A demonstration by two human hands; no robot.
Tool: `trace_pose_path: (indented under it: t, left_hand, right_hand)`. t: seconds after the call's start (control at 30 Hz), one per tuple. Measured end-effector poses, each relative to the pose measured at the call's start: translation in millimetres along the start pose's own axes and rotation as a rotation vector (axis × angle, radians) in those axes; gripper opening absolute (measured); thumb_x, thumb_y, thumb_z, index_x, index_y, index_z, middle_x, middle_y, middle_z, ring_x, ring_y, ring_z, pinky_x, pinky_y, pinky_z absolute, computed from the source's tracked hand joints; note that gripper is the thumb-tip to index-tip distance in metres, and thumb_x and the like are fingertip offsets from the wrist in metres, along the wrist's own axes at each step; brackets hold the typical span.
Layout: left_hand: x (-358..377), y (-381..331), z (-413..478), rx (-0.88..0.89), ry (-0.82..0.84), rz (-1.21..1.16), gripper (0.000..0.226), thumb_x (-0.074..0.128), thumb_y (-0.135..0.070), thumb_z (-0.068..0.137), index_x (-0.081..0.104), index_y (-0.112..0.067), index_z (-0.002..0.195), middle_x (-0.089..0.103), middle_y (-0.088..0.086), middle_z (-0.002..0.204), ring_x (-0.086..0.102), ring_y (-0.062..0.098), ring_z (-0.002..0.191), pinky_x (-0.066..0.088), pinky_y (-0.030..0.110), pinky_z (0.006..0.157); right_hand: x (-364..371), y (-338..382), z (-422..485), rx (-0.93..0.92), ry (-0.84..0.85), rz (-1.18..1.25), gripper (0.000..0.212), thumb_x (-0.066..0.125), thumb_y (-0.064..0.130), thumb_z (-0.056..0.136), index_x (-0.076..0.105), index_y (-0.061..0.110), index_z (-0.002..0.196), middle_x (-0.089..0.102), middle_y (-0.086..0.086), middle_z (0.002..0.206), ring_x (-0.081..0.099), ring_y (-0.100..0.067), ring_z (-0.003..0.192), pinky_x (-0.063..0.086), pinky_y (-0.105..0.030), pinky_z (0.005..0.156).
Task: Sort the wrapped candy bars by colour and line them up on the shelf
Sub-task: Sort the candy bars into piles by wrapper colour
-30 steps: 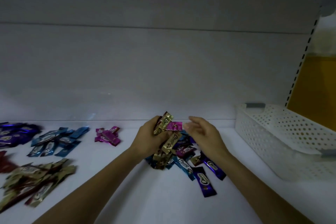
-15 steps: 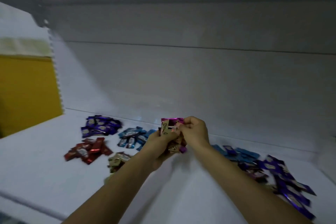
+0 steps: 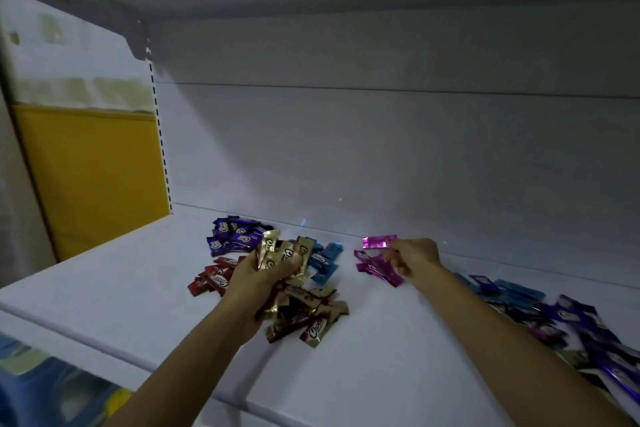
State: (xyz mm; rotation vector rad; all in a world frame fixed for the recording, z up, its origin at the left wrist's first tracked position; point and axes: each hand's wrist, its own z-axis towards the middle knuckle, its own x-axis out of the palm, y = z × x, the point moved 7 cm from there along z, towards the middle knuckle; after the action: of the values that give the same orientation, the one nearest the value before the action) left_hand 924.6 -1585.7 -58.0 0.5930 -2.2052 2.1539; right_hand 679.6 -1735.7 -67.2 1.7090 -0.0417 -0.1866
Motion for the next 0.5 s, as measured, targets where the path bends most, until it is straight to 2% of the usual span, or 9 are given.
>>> trace_pose_path:
  t: [0.03,0.07,0.13,0.17,0.23,0.3,0.37,0.43,0.5]
  left_hand:
    - [2,2,0,-0.002,-0.001,-0.006,0.027,0.073,-0.010,0.078,0.060,-0.006,0.102,0.067,0.004,0.063,0.054,0.011,0.043,0.040,0.020,0.036]
    - [6,3,0,-0.005,0.001,-0.009,0.025,0.072,-0.009,0.080,0.060,-0.006,0.101,0.067,0.003,0.062,0.054,0.009,0.041,0.040,0.019,0.036]
    - [13,4,-1,-0.003,0.016,-0.016,0.024,0.072,-0.008,0.080,0.060,-0.005,0.101,0.068,0.004,0.064,0.057,0.009,0.041,0.042,0.018,0.037]
    - [16,5,-1,0.006,0.030,-0.024,0.025,0.072,-0.007,0.080,0.060,-0.004,0.102,0.070,0.005,0.066,0.060,0.010,0.044,0.044,0.019,0.039]
    - [24,5,-4,0.045,0.056,-0.025,0.028,0.072,-0.006,0.079,0.060,-0.002,0.104,0.072,0.007,0.072,0.067,0.014,0.054,0.048,0.020,0.044]
    - [29,4,-7,0.090,0.068,0.005,0.032,0.074,-0.010,0.079,0.061,-0.002,0.107,0.073,0.008,0.078,0.069,0.015,0.062,0.051,0.021,0.049]
    - [29,3,-12,0.102,0.064,0.016,0.031,0.072,-0.016,0.081,0.062,-0.004,0.108,0.073,0.006,0.077,0.068,0.012,0.060,0.050,0.020,0.049]
    - [18,3,-16,0.075,0.028,-0.063,0.025,0.067,-0.017,0.086,0.061,-0.003,0.106,0.070,0.004,0.068,0.064,0.011,0.051,0.047,0.019,0.043]
    - [1,3,-21,0.054,-0.019,-0.091,0.023,0.066,-0.014,0.087,0.059,-0.003,0.105,0.066,0.002,0.060,0.057,0.009,0.041,0.041,0.017,0.036]
  right_hand:
    - [-4,-1,-1,0.003,-0.018,-0.055,0.013,0.061,0.002,0.086,0.063,-0.003,0.075,0.063,-0.011,0.054,0.045,-0.011,0.032,0.030,-0.016,0.032]
    - [-5,1,-2,-0.022,-0.036,-0.114,0.010,0.060,0.003,0.088,0.063,-0.006,0.088,0.065,-0.011,0.055,0.045,-0.012,0.034,0.031,-0.017,0.033]
    - [-4,12,-16,-0.112,-0.047,-0.165,0.038,0.062,0.017,0.090,0.054,0.001,0.123,0.071,-0.015,0.076,0.049,-0.014,0.043,0.036,-0.019,0.039]
    - [3,18,-29,-0.160,0.008,-0.139,0.041,0.064,0.029,0.089,0.054,0.008,0.124,0.072,-0.013,0.082,0.051,-0.012,0.045,0.037,-0.020,0.041]
    - [29,23,-56,-0.191,0.245,-0.115,0.038,0.067,0.047,0.083,0.066,0.014,0.101,0.071,-0.001,0.071,0.055,-0.008,0.045,0.038,-0.018,0.042]
    - [54,24,-87,-0.207,0.459,-0.154,0.031,0.070,0.045,0.080,0.072,0.015,0.088,0.071,0.005,0.069,0.062,-0.004,0.053,0.043,-0.018,0.045]
    - [63,26,-97,-0.215,0.497,-0.102,0.020,0.071,0.030,0.083,0.071,0.011,0.086,0.071,0.004,0.070,0.062,-0.004,0.055,0.044,-0.018,0.047]
    - [58,25,-94,-0.175,0.445,-0.011,0.013,0.069,0.022,0.086,0.069,0.009,0.084,0.068,0.000,0.071,0.056,-0.005,0.049,0.040,-0.018,0.044]
    - [51,17,-87,-0.168,0.414,-0.092,0.010,0.070,0.018,0.085,0.068,0.009,0.081,0.067,-0.002,0.070,0.050,-0.005,0.043,0.036,-0.017,0.040]
